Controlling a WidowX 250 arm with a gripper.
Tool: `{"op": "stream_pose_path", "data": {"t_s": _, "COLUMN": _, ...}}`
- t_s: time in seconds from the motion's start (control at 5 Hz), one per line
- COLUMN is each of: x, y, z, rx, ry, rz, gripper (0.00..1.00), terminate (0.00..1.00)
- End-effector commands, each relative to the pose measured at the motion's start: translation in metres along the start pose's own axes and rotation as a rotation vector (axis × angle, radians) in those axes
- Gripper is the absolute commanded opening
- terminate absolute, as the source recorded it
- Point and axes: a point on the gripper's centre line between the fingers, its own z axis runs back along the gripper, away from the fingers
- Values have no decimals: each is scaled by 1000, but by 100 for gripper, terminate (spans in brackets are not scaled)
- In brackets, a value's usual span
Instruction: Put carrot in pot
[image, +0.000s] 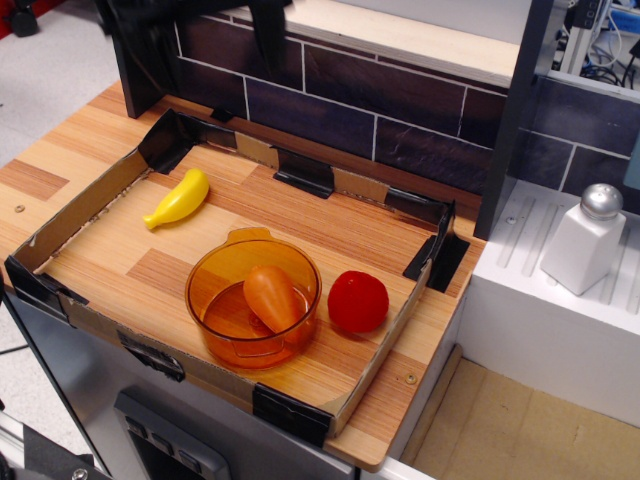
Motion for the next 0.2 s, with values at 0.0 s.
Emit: {"op": "stream_pose_path", "data": {"t_s": 0.0, "x": 11, "y": 3, "z": 12, "rx": -14, "ry": -30, "rz": 8, "gripper": 100, "terminate": 100}}
